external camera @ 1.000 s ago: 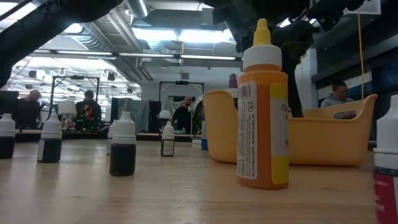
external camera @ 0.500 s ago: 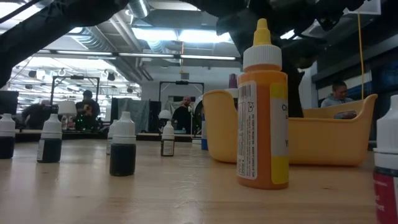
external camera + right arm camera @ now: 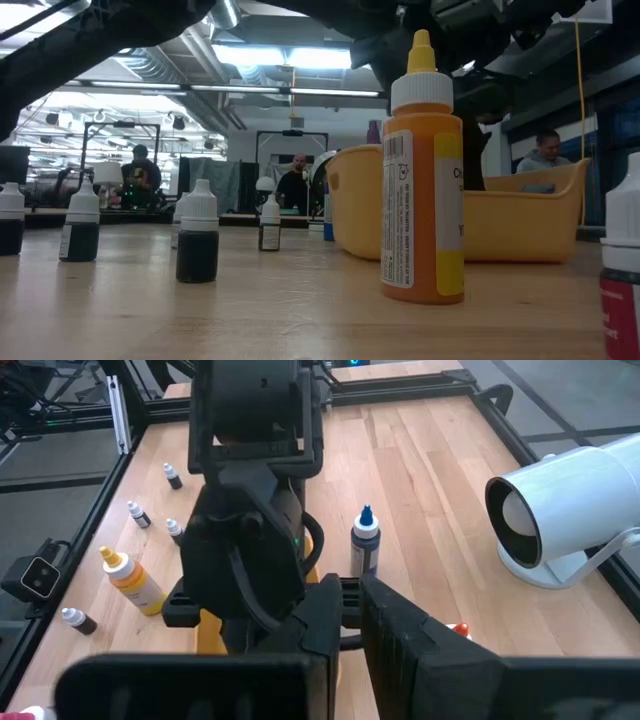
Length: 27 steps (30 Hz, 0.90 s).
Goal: Pick & Place food coloring
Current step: Put the small green food coloring bottle into the yellow bin, then put the small red food coloring bottle into the yellow bin
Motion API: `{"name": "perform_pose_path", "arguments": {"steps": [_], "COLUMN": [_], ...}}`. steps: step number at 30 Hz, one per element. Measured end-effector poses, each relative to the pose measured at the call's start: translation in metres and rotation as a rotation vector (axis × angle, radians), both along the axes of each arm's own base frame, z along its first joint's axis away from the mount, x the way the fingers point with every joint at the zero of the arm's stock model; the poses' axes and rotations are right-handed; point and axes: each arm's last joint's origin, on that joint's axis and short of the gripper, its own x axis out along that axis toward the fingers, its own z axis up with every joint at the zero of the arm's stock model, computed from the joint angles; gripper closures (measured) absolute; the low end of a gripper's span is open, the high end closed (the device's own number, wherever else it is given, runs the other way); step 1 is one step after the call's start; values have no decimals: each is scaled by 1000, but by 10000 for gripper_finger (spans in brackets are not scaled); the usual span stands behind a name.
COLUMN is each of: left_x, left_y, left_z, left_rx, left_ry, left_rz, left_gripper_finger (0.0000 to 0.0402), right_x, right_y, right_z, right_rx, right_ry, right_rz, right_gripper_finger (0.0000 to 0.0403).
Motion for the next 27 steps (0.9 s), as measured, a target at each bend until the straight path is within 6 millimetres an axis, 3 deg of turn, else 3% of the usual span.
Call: {"name": "perform_pose_path", "arguments": {"steps": [9, 13, 16, 20, 24, 27], "left_x": [0, 1, -5, -23, -55, -81], "left_y": [0, -2, -4, -6, -10, -20], "left_z": [0, 13, 33, 78, 127, 146], "left_rx": [43, 44, 42, 56, 33, 66], "left_ry": [-2, -19, -48, -76, -45, 49], "left_rz": [18, 17, 13, 27, 59, 70], "left_gripper_finger": [270, 260, 259, 258, 258, 258], "right_x": [0, 0, 0, -1, 0, 0], "right_y": [0, 0, 0, 0, 0, 0], "right_z": [0, 0, 0, -1, -1, -1], "right_rx": [0, 0, 1, 1, 1, 1], "right_ry": [0, 0, 1, 10, 10, 10], "right_rz": [0, 0, 2, 0, -1, 0], "right_gripper_finger": [359, 359, 359, 359, 359, 359]}}
